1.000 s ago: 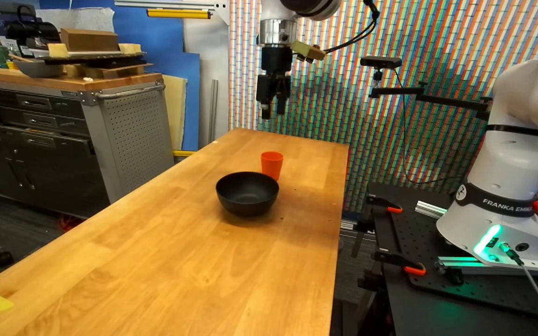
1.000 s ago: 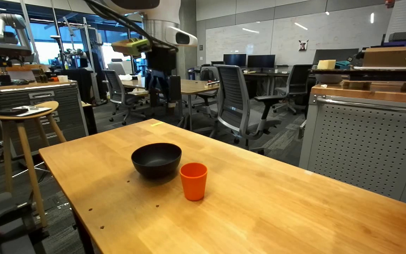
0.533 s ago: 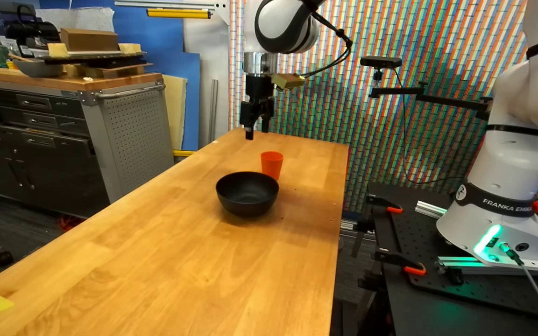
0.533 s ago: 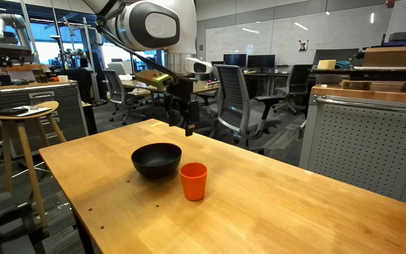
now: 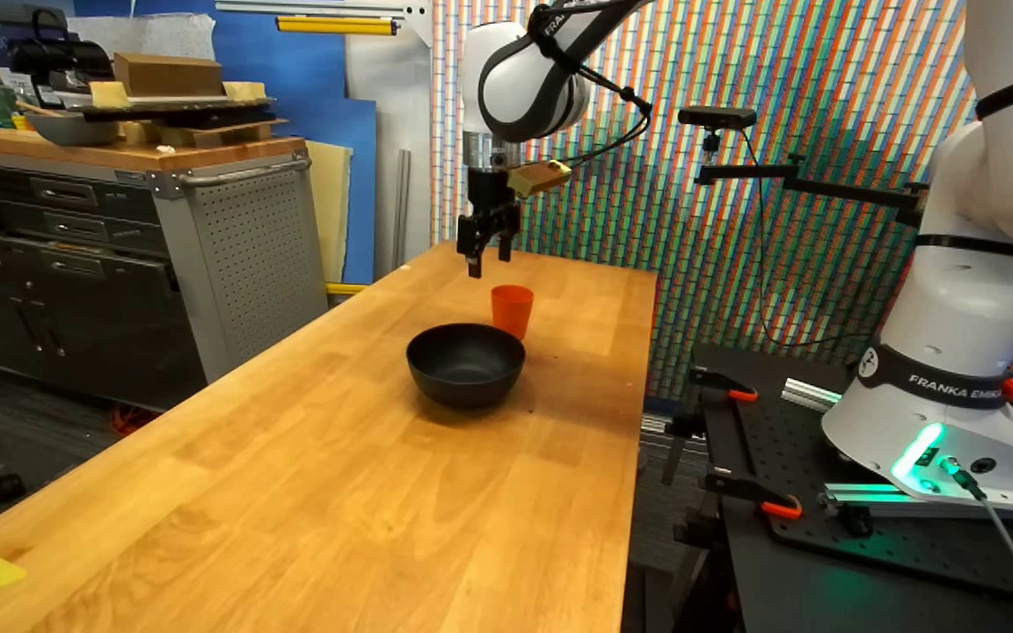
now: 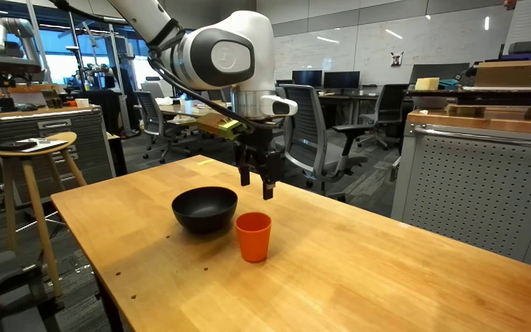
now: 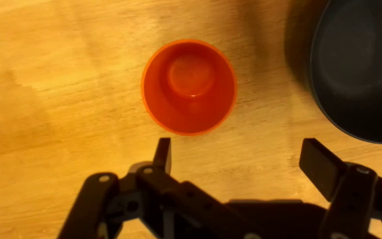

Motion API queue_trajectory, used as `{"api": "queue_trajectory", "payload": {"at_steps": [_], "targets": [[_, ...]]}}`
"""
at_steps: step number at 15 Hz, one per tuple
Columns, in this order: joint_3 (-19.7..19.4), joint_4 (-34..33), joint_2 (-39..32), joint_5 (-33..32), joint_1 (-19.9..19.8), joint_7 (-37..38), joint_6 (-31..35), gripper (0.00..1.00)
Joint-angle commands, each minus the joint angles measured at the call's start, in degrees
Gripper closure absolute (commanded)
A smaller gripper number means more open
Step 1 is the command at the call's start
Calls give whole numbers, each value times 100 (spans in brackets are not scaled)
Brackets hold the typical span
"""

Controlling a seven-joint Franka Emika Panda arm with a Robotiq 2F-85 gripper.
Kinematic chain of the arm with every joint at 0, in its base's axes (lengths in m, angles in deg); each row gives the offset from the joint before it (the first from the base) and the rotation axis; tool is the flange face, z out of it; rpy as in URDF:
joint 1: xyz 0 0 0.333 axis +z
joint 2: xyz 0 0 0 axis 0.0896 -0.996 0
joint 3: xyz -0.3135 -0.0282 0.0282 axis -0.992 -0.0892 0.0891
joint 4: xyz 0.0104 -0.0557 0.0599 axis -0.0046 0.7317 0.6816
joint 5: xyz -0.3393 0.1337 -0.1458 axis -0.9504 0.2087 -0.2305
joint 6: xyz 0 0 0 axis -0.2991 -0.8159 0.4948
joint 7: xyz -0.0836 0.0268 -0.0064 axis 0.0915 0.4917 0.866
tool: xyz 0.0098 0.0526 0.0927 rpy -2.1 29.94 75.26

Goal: Put the orange cup in the black bowl

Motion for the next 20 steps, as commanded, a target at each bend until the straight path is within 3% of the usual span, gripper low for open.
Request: {"api": "queue_trajectory", "payload": {"at_steps": [1,8,13,14,15,20], "targets": [[26,-11,-27,-48,-5,192,-199,0],[-36,273,91,-324,145,533,33,0],[89,532,-7,-85,119,577,245,0],[94,609,-26,-130,128,546,426,25],[104,647,-53,-138,133,538,566,26],[95,793,-147,-246,172,451,1238,67]]}}
